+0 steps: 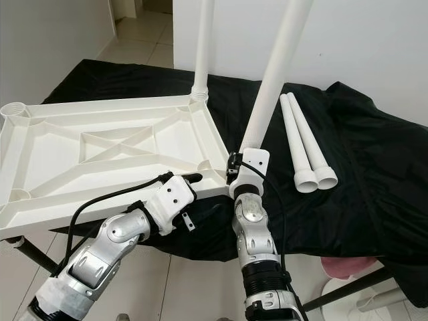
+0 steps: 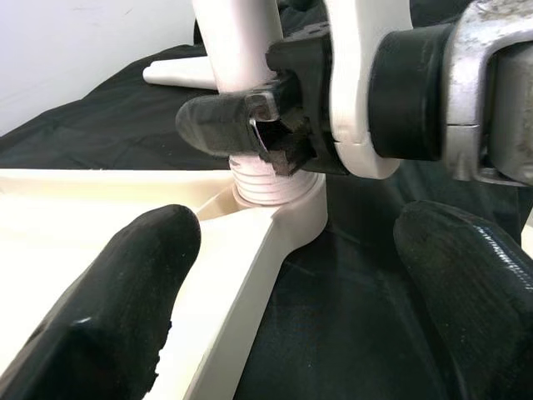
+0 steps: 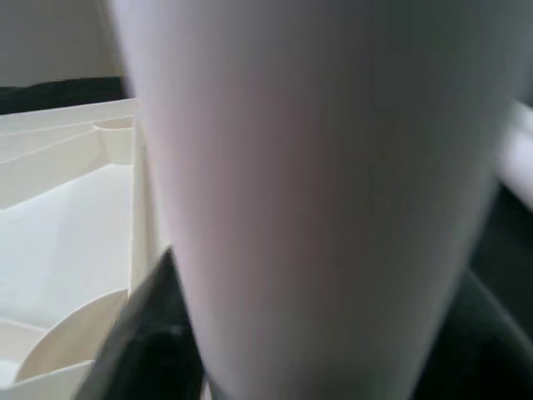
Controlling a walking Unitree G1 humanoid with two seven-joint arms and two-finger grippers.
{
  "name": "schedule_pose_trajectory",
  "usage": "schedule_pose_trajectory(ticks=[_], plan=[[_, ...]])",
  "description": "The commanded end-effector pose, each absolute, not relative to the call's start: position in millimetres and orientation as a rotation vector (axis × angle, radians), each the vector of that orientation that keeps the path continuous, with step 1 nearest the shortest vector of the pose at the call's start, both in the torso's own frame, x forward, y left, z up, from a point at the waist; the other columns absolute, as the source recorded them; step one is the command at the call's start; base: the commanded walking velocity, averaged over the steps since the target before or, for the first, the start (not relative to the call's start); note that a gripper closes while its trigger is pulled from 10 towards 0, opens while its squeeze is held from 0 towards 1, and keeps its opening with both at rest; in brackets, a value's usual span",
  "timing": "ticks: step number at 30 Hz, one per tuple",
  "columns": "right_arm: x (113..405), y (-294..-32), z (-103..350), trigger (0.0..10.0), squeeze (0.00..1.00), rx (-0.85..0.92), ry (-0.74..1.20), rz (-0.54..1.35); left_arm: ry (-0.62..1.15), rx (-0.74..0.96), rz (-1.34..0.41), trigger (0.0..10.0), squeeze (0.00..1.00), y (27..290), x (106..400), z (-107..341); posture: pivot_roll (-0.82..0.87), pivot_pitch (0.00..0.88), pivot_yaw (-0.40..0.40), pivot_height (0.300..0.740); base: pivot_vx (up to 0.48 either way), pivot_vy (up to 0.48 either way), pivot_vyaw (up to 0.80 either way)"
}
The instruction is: Building children table
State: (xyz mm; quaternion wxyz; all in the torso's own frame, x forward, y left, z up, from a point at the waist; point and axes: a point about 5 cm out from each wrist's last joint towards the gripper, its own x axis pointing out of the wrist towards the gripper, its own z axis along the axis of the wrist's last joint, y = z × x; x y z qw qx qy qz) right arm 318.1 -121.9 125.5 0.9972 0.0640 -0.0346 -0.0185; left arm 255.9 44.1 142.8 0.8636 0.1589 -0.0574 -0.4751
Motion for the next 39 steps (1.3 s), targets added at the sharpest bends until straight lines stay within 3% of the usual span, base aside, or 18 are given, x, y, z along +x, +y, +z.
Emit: schedule_pose_trajectory(ticks=[1, 11, 12, 13, 14, 20, 29, 34, 35, 36, 37, 39], plan=[[315, -123, 125, 10.0, 1.00, 0.163, -0.078, -0.001, -0.122, 0.343, -0.970, 10.0, 0.00, 44, 257, 140, 0.02, 0.000, -0.088, 0.740, 0.000, 0.000, 0.00], [311, -134, 132, 10.0, 1.00, 0.146, -0.132, 0.107, -0.131, 0.350, -0.976, 10.0, 0.00, 44, 257, 140, 0.02, 0.000, -0.085, 0.740, 0.000, 0.000, 0.00], [311, -137, 133, 10.0, 0.12, 0.146, -0.139, 0.128, -0.131, 0.350, -0.977, 10.0, 0.00, 44, 257, 140, 0.02, 0.000, -0.084, 0.740, 0.000, 0.000, 0.00], [311, -137, 133, 10.0, 0.12, 0.146, -0.139, 0.128, -0.131, 0.350, -0.977, 10.0, 0.00, 44, 257, 140, 0.02, 0.000, -0.084, 0.740, 0.000, 0.000, 0.00], [310, -140, 134, 10.0, 0.00, 0.144, -0.152, 0.166, -0.131, 0.351, -0.978, 10.0, 0.00, 45, 257, 139, 0.02, 0.000, -0.081, 0.740, 0.000, 0.000, 0.00], [310, -145, 135, 10.0, 0.00, 0.136, -0.168, 0.256, -0.132, 0.356, -0.983, 10.0, 0.00, 45, 257, 139, 0.02, 0.000, -0.081, 0.740, 0.000, 0.000, 0.00], [319, -154, 133, 10.0, 0.00, 0.020, -0.130, 0.574, -0.136, 0.361, -1.007, 10.0, 0.00, 43, 258, 140, 0.02, 0.000, -0.065, 0.740, 0.000, 0.000, 0.00], [326, -153, 129, 10.0, 0.00, -0.018, -0.101, 0.606, -0.138, 0.363, -1.008, 10.0, 0.00, 43, 259, 141, 0.02, 0.000, -0.058, 0.740, 0.000, 0.000, 0.00], [328, -154, 128, 4.5, 0.00, -0.024, -0.093, 0.618, -0.139, 0.364, -1.008, 10.0, 0.00, 43, 260, 141, 0.02, 0.000, -0.058, 0.740, 0.000, 0.000, 0.00], [330, -154, 127, 3.4, 0.00, -0.028, -0.087, 0.623, -0.140, 0.364, -1.008, 10.0, 0.00, 43, 260, 141, 0.02, 0.000, -0.058, 0.740, 0.000, 0.000, 0.00], [332, -155, 125, 0.0, 0.00, -0.028, -0.080, 0.631, -0.141, 0.365, -1.008, 10.0, 0.00, 43, 260, 142, 0.02, 0.000, -0.058, 0.740, 0.000, 0.000, 0.00], [334, -156, 123, 0.0, 0.00, -0.021, -0.071, 0.639, -0.142, 0.366, -1.008, 10.0, 0.00, 43, 261, 142, 0.02, 0.000, -0.058, 0.740, 0.000, 0.000, 0.00]])
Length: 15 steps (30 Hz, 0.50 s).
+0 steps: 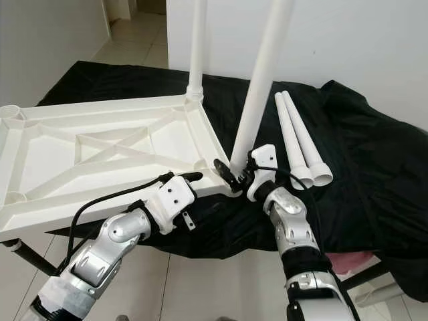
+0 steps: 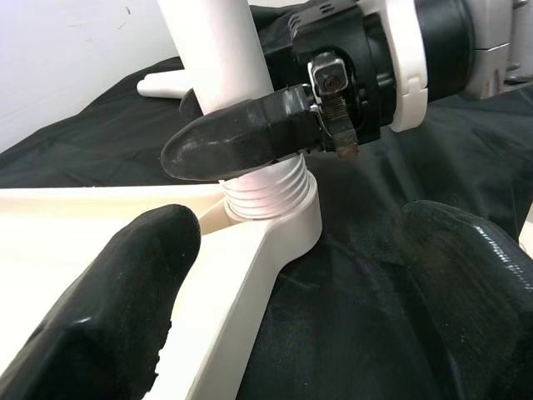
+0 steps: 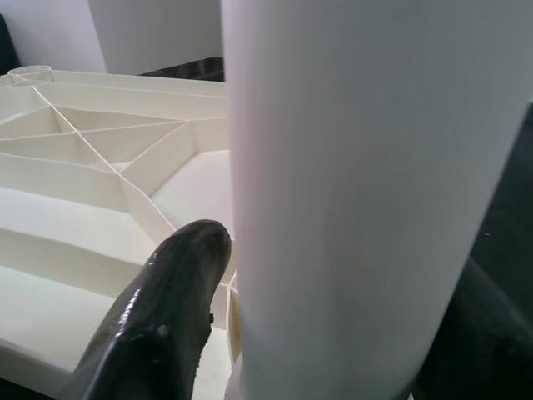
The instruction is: Building children table
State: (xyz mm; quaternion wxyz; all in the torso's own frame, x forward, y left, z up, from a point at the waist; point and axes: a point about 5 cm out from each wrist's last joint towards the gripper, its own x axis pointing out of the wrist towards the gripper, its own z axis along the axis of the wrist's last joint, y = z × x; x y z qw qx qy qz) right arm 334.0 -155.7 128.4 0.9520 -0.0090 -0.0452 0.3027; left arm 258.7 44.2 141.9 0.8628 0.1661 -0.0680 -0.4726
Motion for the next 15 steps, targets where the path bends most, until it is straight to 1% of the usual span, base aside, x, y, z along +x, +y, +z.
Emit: schedule_pose_trajectory(ticks=[1, 8, 11, 12, 13, 14, 15], plan=[[334, -156, 123, 0.0, 0.00, -0.021, -0.071, 0.639, -0.142, 0.366, -1.008, 10.0, 0.00, 43, 261, 142, 0.02, 0.000, -0.058, 0.740, 0.000, 0.000, 0.00], [334, -161, 118, 0.0, 0.00, -0.019, -0.055, 0.641, -0.143, 0.374, -0.992, 10.0, 0.00, 48, 263, 143, 0.03, 0.000, -0.062, 0.740, 0.000, 0.000, 0.00], [334, -165, 117, 0.0, 0.00, -0.003, -0.064, 0.604, -0.142, 0.379, -0.969, 10.0, 0.00, 52, 267, 144, 0.03, 0.000, -0.063, 0.740, 0.000, 0.000, 0.00], [334, -167, 117, 9.0, 0.00, 0.004, -0.067, 0.584, -0.138, 0.375, -0.960, 10.0, 0.00, 54, 269, 144, 0.03, 0.000, -0.065, 0.740, 0.000, 0.000, 0.00], [334, -167, 117, 9.0, 0.00, 0.004, -0.067, 0.584, -0.138, 0.375, -0.960, 10.0, 0.00, 54, 269, 144, 0.03, 0.000, -0.065, 0.740, 0.000, 0.000, 0.00], [334, -167, 118, 10.0, 0.00, 0.023, -0.067, 0.548, -0.133, 0.372, -0.942, 10.0, 0.00, 57, 272, 145, 0.03, 0.000, -0.066, 0.740, 0.000, 0.000, 0.00], [334, -168, 118, 10.0, 0.00, 0.037, -0.067, 0.525, -0.129, 0.369, -0.931, 10.0, 0.00, 59, 274, 146, 0.03, 0.000, -0.067, 0.740, 0.000, 0.000, 0.00]])
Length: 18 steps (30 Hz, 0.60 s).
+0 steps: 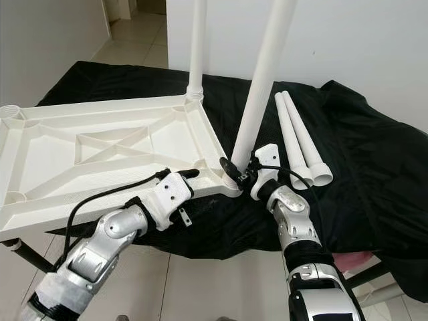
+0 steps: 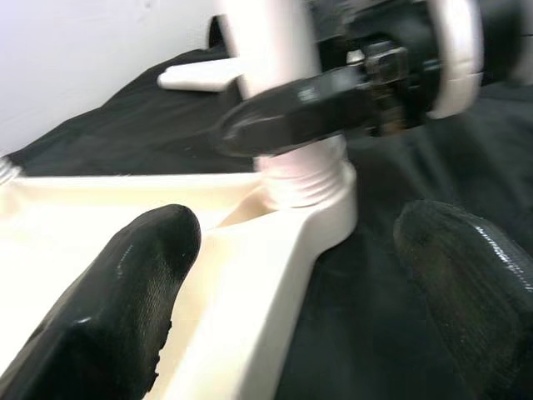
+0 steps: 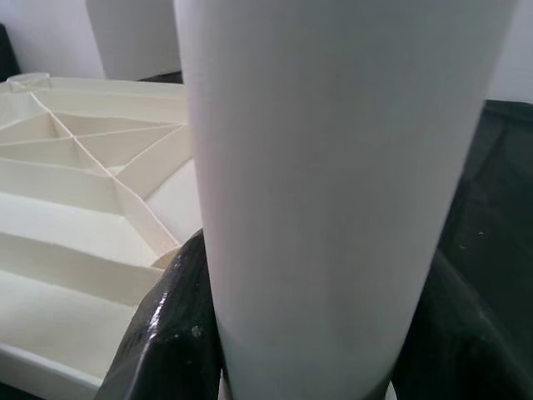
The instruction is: Building children table
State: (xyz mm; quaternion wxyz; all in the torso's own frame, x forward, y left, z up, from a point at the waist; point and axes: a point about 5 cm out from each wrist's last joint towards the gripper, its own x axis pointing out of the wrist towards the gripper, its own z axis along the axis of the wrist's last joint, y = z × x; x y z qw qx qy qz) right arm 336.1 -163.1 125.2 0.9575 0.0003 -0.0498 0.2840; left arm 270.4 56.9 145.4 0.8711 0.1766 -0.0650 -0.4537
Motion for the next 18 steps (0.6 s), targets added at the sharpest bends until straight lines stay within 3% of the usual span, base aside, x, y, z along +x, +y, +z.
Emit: schedule_pose_trajectory(ticks=[1, 9, 18], plan=[[335, -168, 119, 10.0, 0.00, 0.042, -0.068, 0.471, -0.118, 0.374, -0.906, 10.0, 0.00, 62, 278, 145, 0.03, 0.000, -0.067, 0.740, 0.000, 0.000, 0.00], [336, -170, 124, 10.0, 0.00, 0.058, -0.105, 0.228, -0.106, 0.346, -0.847, 10.0, 0.00, 69, 285, 146, 0.03, 0.000, -0.067, 0.740, 0.000, 0.000, 0.00], [328, -152, 128, 10.0, 0.00, 0.181, -0.079, -0.068, -0.061, 0.352, -0.780, 10.0, 0.00, 79, 291, 142, 0.03, 0.000, -0.072, 0.740, 0.000, 0.000, 0.00]])
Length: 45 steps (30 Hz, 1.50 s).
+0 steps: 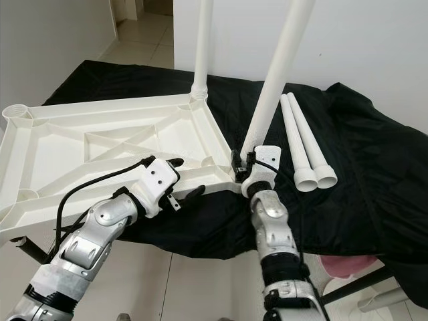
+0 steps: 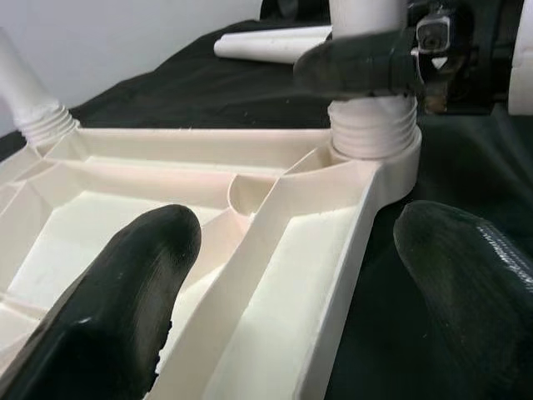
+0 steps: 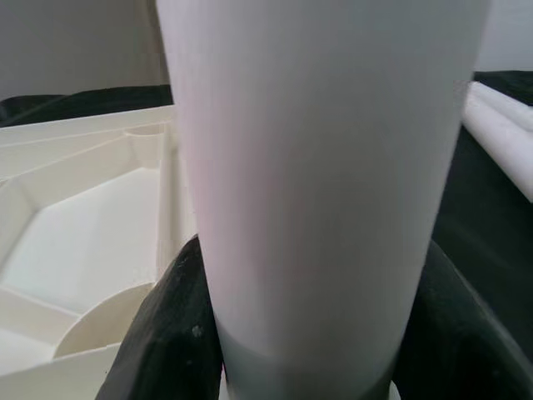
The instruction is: Building children table
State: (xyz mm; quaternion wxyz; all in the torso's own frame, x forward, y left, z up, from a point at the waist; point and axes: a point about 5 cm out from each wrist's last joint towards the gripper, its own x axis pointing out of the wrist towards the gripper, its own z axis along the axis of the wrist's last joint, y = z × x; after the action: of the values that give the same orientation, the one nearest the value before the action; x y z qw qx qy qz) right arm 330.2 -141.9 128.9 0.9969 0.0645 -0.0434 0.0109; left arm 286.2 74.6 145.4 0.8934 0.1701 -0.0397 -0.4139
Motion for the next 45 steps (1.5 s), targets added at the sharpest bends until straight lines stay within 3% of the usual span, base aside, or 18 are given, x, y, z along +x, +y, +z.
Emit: schedule_pose_trajectory(ticks=[1, 9, 10, 20, 21, 22, 23, 32, 44, 45], plan=[[328, -148, 127, 10.0, 0.00, 0.194, -0.071, -0.116, -0.054, 0.356, -0.751, 10.0, 0.00, 82, 294, 141, 0.03, 0.000, -0.072, 0.740, 0.000, 0.000, 0.00], [327, -128, 136, 10.0, 0.02, 0.208, -0.106, -0.091, -0.001, 0.365, -0.670, 10.0, 0.00, 92, 303, 137, 0.03, 0.000, -0.070, 0.740, 0.000, 0.000, 0.00], [326, -130, 137, 10.0, 1.00, 0.227, -0.116, -0.077, 0.018, 0.369, -0.645, 10.0, 0.00, 95, 306, 136, 0.03, 0.000, -0.064, 0.740, 0.000, 0.000, 0.00], [318, -138, 139, 10.0, 1.00, 0.171, -0.122, -0.103, 0.146, 0.322, -0.500, 10.0, 0.00, 114, 322, 131, 0.02, 0.000, -0.057, 0.740, 0.000, 0.000, 0.00], [316, -140, 138, 10.0, 0.92, 0.152, -0.124, -0.107, 0.170, 0.312, -0.478, 10.0, 0.00, 117, 325, 131, 0.02, 0.000, -0.058, 0.740, 0.000, 0.000, 0.00], [316, -140, 138, 10.0, 0.92, 0.152, -0.124, -0.107, 0.170, 0.312, -0.478, 10.0, 0.00, 117, 325, 131, 0.02, 0.000, -0.058, 0.740, 0.000, 0.000, 0.00], [315, -142, 137, 10.0, 0.00, 0.140, -0.126, -0.109, 0.185, 0.305, -0.465, 10.0, 0.00, 120, 326, 130, 0.02, 0.000, -0.058, 0.740, 0.000, 0.000, 0.00], [301, -148, 127, 10.0, 0.00, 0.112, -0.096, -0.103, 0.365, 0.324, -0.367, 10.0, 0.00, 144, 338, 123, 0.01, 0.000, -0.040, 0.740, 0.000, 0.000, 0.00], [301, -146, 126, 10.0, 0.00, 0.110, -0.090, -0.119, 0.484, 0.319, -0.347, 10.0, 0.00, 150, 345, 120, 0.01, 0.000, -0.023, 0.740, 0.000, 0.000, 0.00], [301, -146, 126, 10.0, 0.00, 0.111, -0.090, -0.121, 0.487, 0.313, -0.344, 9.1, 0.00, 150, 347, 121, 0.00, 0.000, -0.020, 0.740, 0.000, 0.000, 0.00]])
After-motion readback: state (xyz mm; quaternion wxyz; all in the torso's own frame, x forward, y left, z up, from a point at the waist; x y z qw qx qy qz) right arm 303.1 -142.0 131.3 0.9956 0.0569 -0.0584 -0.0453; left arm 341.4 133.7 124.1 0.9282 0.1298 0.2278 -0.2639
